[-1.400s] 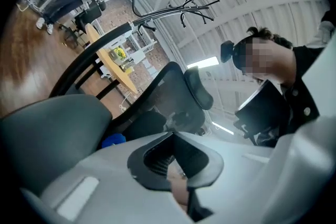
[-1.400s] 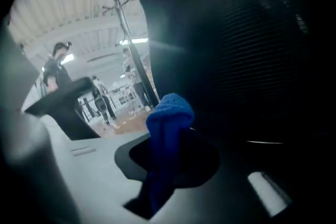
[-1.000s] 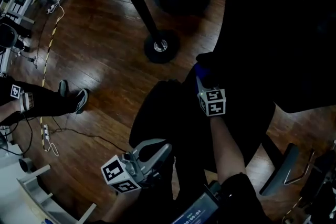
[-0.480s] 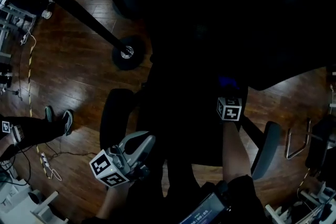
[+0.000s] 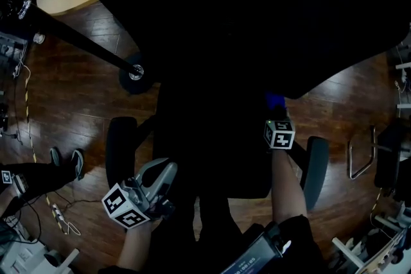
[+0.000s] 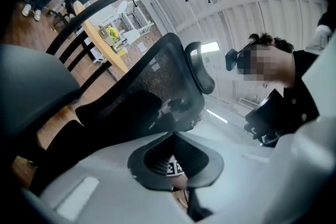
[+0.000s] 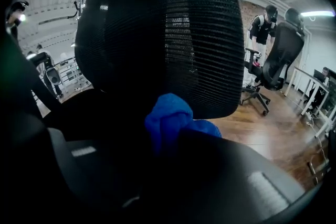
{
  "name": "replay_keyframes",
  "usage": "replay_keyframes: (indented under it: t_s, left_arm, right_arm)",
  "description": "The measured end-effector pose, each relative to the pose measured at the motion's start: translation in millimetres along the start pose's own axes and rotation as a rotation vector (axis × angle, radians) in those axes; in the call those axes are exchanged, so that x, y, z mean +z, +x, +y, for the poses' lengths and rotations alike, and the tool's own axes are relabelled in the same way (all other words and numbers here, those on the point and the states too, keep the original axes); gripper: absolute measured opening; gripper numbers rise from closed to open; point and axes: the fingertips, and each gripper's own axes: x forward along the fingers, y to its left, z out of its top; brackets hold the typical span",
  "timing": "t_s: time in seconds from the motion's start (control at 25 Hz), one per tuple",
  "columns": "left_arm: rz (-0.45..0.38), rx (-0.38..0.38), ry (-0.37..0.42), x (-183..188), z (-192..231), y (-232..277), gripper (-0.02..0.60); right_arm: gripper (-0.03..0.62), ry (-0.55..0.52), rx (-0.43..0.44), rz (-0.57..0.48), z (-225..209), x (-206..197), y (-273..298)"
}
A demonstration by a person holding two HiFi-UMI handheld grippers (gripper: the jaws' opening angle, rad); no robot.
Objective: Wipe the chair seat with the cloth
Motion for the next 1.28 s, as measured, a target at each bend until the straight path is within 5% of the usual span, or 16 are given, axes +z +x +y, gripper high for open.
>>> replay_keyframes:
  t_s: [0.2, 0.6, 0.8, 1.04, 1.28]
  left_arm:
    - [-0.029, 0.021, -0.001, 4.4, 7.6, -15.9, 0.002]
    - [-0.021, 0.019, 0.003, -6.5, 4.6, -32.2, 0.002]
    - [-0.05, 0.011, -0.007, -2.1, -3.2, -58.4, 0.002]
    - [-0.134, 0.02, -0.02, 15.6, 7.9, -91.4, 0.002]
    - [-0.115, 0.01, -0.024, 13.1, 7.1, -89.3, 0.002]
  right_arm:
    - [0.058, -0.069, 0.036, 0.006, 25.3, 7.7, 12.2]
    - [0.058, -0.053, 0.491, -0.043, 301.6, 33.5, 56.9]
    - [0.058, -0.113, 0.564, -0.006, 386.4, 26.4, 71.6]
    - [0.058, -0.23, 0.516, -0.021, 386.1, 14.2, 80.8]
    - [0.058, -0.139, 0.346, 0.015, 309.2, -8.3, 70.8]
